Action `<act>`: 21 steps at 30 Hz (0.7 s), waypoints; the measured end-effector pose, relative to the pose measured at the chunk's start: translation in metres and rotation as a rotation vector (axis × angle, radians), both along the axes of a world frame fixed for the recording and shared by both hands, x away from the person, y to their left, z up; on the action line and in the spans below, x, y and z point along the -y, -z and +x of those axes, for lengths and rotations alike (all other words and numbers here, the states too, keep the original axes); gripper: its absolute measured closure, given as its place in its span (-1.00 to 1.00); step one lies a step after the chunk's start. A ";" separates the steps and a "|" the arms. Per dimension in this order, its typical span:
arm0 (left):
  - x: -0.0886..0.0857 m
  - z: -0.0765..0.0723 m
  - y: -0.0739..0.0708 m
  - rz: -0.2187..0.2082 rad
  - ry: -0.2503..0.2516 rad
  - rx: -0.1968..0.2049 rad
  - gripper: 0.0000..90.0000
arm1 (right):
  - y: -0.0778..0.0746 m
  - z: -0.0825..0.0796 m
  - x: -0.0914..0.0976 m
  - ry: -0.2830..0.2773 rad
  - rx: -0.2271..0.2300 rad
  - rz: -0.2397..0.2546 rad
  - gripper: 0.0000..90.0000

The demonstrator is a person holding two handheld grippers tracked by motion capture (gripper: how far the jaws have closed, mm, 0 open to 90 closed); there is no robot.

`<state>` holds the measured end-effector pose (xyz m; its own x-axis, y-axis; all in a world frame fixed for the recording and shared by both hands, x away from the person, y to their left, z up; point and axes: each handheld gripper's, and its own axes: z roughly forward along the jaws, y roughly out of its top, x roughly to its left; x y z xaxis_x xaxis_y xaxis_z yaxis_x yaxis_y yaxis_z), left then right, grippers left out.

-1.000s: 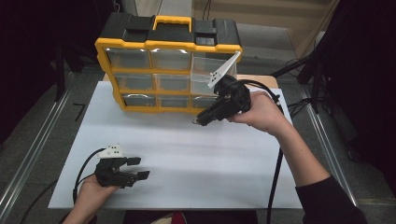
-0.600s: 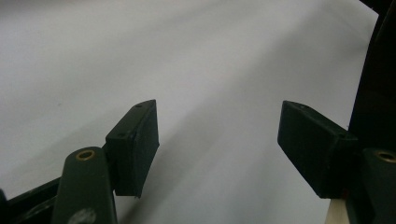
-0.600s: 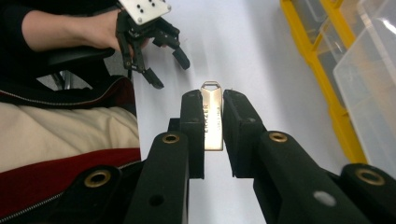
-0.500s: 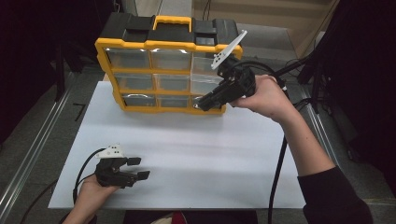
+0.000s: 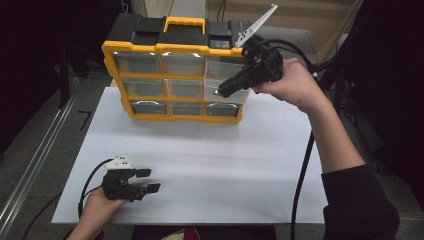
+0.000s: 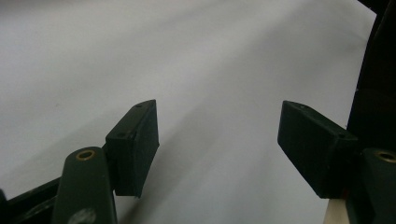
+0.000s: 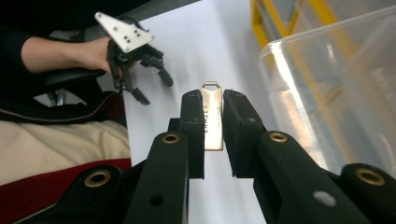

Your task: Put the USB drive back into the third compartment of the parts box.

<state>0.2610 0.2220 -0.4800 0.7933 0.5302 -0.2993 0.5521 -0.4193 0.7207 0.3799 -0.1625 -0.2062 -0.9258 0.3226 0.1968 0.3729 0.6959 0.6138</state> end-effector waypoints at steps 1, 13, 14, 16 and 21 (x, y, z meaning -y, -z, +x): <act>0.000 0.000 0.000 0.000 0.000 0.000 -0.32 | -0.001 0.002 0.000 0.002 0.007 0.002 0.70; 0.000 0.000 0.000 -0.004 0.004 0.002 -0.32 | -0.012 0.034 0.010 0.139 0.006 -0.008 0.70; 0.000 0.000 0.000 -0.004 0.004 0.002 -0.32 | -0.012 0.034 0.010 0.139 0.006 -0.008 0.70; 0.000 0.000 0.000 -0.006 0.004 0.002 -0.32 | -0.008 0.039 0.009 0.158 0.008 -0.021 0.70; 0.000 0.000 0.000 -0.007 0.005 0.001 -0.32 | -0.002 0.044 0.005 0.178 0.012 -0.034 0.70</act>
<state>0.2606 0.2219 -0.4797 0.7961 0.5243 -0.3022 0.5495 -0.4171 0.7240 0.4237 -0.1677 -0.2042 -0.8556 0.4881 0.1721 0.4849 0.6396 0.5965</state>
